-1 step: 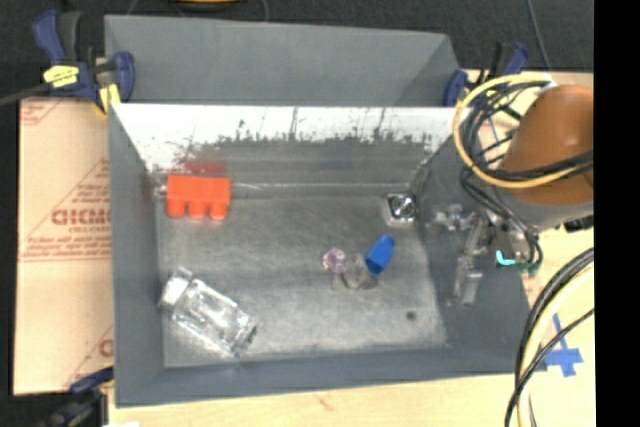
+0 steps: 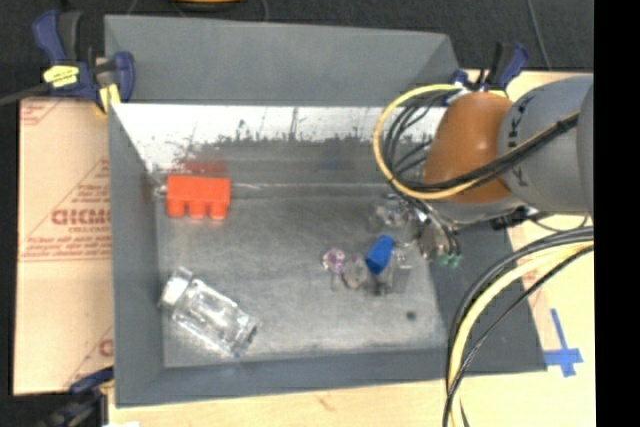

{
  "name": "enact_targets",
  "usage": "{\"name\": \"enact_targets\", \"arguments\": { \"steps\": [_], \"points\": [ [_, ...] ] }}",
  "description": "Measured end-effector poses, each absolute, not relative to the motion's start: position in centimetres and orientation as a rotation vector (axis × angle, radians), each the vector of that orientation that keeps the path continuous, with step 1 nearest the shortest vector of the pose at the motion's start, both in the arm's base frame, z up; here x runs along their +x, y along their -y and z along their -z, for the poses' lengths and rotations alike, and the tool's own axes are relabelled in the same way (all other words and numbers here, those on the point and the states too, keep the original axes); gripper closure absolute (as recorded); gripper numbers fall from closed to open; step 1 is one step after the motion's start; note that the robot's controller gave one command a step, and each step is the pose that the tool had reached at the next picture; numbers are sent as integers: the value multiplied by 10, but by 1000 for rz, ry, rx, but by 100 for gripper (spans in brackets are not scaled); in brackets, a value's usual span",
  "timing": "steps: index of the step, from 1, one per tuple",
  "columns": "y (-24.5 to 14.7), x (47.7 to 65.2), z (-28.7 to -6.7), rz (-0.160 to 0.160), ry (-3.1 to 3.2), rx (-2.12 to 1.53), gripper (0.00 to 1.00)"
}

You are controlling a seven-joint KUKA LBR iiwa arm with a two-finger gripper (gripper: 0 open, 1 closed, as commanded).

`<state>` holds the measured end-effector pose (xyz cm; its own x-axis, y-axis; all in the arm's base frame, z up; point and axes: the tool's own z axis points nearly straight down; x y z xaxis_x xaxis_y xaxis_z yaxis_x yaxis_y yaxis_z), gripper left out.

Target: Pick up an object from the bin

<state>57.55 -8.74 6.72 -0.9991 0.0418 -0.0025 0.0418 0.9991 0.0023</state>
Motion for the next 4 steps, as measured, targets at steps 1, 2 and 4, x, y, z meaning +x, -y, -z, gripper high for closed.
{"name": "enact_targets", "arguments": {
  "steps": [1, 2, 4],
  "points": [
    [92, 576, -71, 4, -3135, 64, 100],
    [93, 578, -192, 3, -3128, 71, 100],
    [113, 610, -92, 1, -3072, -657, 0]
  ]
}}
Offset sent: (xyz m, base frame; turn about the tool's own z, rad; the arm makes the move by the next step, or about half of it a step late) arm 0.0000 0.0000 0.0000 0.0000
